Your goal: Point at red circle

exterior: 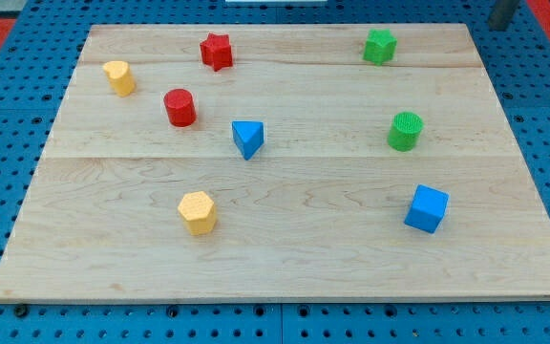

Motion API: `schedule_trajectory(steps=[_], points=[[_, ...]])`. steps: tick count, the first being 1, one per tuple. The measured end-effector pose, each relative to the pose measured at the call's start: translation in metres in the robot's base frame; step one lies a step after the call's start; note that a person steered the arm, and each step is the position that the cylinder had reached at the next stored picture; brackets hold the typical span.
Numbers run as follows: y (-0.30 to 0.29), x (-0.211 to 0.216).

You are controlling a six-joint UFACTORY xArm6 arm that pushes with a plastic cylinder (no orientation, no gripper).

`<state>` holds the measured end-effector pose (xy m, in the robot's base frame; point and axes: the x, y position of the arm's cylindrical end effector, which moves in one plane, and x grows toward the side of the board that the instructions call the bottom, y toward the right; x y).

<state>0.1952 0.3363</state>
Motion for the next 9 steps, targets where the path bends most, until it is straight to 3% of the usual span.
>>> schedule_trajectory(steps=[4,5,7,9], points=[[0.0,0.005],[-0.002,0.04],[-0.004,0.05],[0.008,0.108]])
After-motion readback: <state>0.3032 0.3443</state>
